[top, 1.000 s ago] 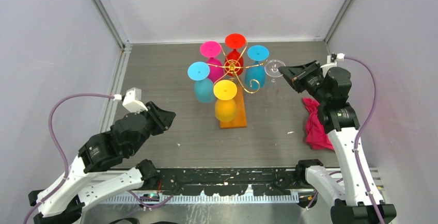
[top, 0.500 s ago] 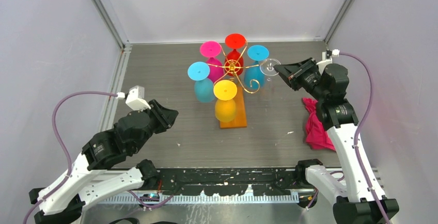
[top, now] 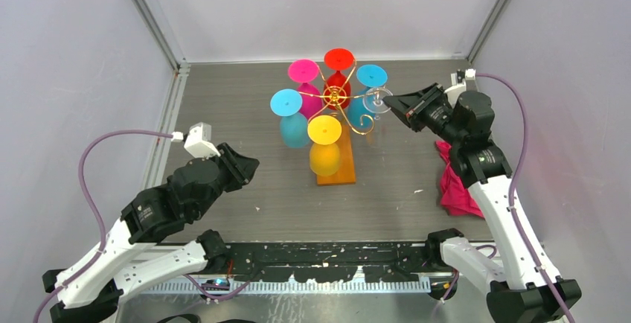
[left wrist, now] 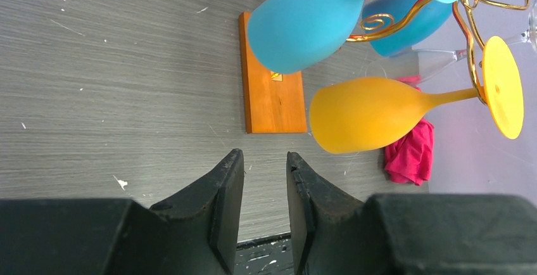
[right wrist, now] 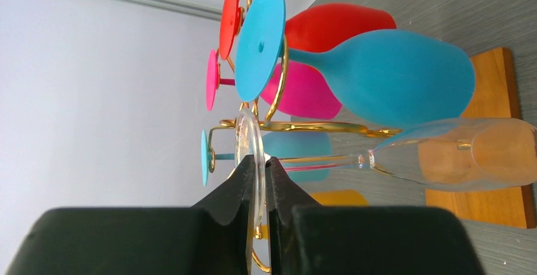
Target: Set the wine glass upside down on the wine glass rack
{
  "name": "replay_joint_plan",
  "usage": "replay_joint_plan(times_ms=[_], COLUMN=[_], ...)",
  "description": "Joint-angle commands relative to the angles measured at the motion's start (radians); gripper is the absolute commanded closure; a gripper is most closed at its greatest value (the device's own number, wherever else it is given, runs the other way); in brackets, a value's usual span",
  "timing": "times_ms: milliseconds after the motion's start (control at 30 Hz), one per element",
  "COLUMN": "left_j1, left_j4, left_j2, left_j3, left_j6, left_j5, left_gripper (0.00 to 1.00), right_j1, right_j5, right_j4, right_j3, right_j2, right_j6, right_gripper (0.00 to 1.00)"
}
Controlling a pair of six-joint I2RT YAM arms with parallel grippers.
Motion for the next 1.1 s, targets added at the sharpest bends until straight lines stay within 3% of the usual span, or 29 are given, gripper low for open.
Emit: replay_joint_plan(times_ms=[0, 1067], left_j1=[-0.006, -0.005], left_j4=[0.047, 0.065], left_j2=[0.007, 0.038], left_j3=[0.001, 0.015], left_j6=[0.017, 0.036], left_j5=[-0.003, 0.015], left_gripper=[0.68, 0.68], right_j1=[0.04, 0.266], right_j5=[0.012, 0.108], right_j4=[0.069, 0.031], right_j3=[0.058, 0.078], right_j2=[0.004, 0.012], right_j6=[-0.002, -0.046], right_gripper=[0.99, 0.99])
